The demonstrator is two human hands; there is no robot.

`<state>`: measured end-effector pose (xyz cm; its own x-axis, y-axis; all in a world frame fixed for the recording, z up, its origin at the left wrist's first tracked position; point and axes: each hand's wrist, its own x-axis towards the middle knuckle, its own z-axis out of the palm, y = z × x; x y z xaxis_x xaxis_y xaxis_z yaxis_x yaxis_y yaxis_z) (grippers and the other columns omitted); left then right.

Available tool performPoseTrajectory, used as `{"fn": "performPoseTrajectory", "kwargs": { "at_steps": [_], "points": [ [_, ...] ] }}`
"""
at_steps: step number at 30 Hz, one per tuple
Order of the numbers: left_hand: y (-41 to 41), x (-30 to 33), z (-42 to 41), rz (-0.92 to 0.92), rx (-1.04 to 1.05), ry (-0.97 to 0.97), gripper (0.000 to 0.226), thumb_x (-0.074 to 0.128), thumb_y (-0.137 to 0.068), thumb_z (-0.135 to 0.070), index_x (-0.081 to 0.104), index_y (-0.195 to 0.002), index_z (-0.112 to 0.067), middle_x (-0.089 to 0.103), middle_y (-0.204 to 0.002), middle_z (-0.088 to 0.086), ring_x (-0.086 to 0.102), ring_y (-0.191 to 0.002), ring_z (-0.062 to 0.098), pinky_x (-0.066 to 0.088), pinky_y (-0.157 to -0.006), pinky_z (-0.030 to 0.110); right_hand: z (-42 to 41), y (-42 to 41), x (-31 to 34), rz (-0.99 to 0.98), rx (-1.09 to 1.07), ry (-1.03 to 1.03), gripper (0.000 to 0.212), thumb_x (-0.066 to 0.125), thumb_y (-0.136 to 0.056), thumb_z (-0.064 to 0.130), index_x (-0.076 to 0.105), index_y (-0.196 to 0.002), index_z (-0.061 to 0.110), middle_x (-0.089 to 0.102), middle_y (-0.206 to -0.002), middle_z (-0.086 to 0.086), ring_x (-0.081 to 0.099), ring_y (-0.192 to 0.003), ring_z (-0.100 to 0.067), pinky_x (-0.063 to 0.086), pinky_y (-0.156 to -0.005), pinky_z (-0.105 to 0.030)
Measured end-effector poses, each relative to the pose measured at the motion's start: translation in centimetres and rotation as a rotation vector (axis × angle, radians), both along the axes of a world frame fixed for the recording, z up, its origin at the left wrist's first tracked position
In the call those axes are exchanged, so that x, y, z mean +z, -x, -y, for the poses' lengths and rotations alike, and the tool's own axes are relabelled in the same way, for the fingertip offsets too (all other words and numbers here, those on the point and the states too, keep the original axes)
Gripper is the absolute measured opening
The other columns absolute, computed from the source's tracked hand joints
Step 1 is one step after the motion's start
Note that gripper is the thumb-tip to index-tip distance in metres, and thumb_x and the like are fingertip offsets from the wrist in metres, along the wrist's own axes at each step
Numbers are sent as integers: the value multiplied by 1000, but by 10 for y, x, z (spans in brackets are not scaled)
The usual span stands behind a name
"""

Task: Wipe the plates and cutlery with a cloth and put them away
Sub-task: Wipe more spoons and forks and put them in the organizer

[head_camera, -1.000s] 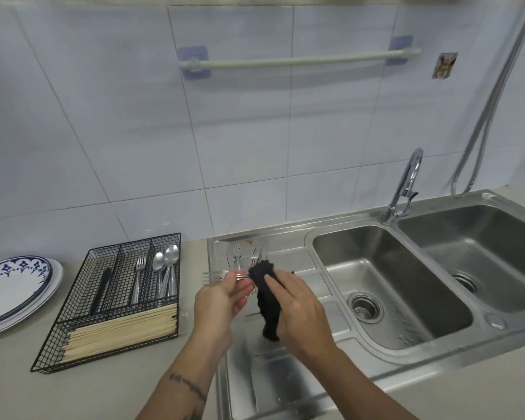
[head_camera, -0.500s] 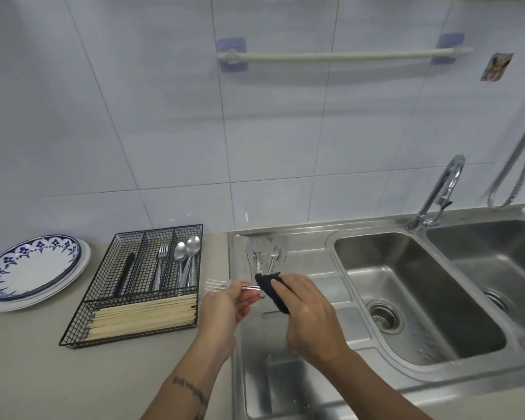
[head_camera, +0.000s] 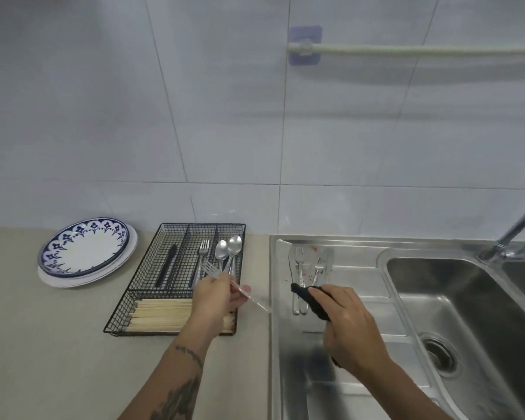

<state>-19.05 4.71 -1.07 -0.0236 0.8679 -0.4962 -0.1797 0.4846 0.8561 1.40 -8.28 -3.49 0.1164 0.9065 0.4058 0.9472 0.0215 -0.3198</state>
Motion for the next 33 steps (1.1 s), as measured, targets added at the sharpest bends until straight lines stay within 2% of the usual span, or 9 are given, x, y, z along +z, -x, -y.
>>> {"fn": "performPoseTrajectory", "kwargs": {
  "at_steps": [3, 5, 7, 12, 15, 22, 27, 30, 33],
  "points": [
    [17, -1, -40, -220, -39, -42, 24, 46, -103, -17, 63, -94, -2, 65, -80, 19, 62, -56, 22, 55, -54, 32, -16, -6, -6, -6, -20, 4, 62, 77, -59, -9, 68, -116, 12, 67, -108, -2, 62, -94, -22, 59, -75, -37],
    [24, -4, -65, -426, -94, -81, 33, 46, -104, -28, 64, -87, -6, 62, -73, 12, 52, -55, 18, 47, -54, 31, -26, -10, -13, -28, -19, 26, 64, 74, -57, -12, 68, -116, 13, 66, -108, 0, 60, -93, -21, 57, -74, -35],
    [30, -8, -91, -503, -88, -113, 31, 49, -103, -28, 66, -85, -9, 56, -69, 8, 47, -59, 18, 44, -60, 32, -35, -13, -22, -66, -11, 61, 66, 68, -57, -13, 67, -117, 15, 64, -109, 4, 56, -95, -18, 56, -74, -34],
    [34, -24, -125, -730, -141, -113, 22, 53, -95, -14, 72, -104, -8, 67, -80, 7, 54, -59, 20, 43, -54, 28, -47, -21, -38, -124, -53, 119, 63, 56, -59, -3, 66, -118, 19, 63, -112, 7, 55, -97, -18, 54, -77, -32],
    [31, -29, -127, -831, -197, -131, 37, 51, -94, -7, 64, -128, -10, 65, -91, 5, 53, -59, 15, 41, -49, 24, -51, -30, -41, -134, -98, 164, 67, 63, -60, -7, 64, -122, 19, 62, -114, 6, 54, -101, -19, 53, -80, -33],
    [12, -33, -115, -972, -200, -288, 49, 49, -86, 7, 62, -130, -9, 62, -115, 11, 59, -61, 18, 48, -48, 29, -55, -55, -42, -216, -229, 175, 61, 59, -71, -9, 61, -126, 19, 60, -113, 7, 50, -102, -16, 49, -81, -30],
    [-48, -36, -92, -939, -393, -559, 27, 54, -93, -6, 68, -114, -16, 62, -116, 1, 61, -90, 14, 53, -79, 28, -50, -74, -50, -234, -317, 184, 61, 55, -74, -8, 59, -129, 19, 58, -117, 4, 47, -104, -17, 47, -81, -29],
    [-101, -51, -76, -910, -619, -573, 21, 57, -95, -17, 69, -113, -19, 66, -112, -1, 61, -96, 13, 53, -92, 32, -43, -79, -59, -225, -328, 313, 61, 55, -82, 5, 45, -140, 21, 49, -135, 3, 41, -120, -18, 45, -98, -34],
    [-142, -70, -65, -976, -682, -506, 17, 59, -96, -26, 69, -107, -18, 66, -103, -2, 59, -89, 13, 50, -82, 28, -34, -74, -70, -255, -311, 432, 72, 55, -86, 25, 24, -151, 20, 30, -153, -1, 27, -138, -21, 27, -116, -36]
  ]
}}
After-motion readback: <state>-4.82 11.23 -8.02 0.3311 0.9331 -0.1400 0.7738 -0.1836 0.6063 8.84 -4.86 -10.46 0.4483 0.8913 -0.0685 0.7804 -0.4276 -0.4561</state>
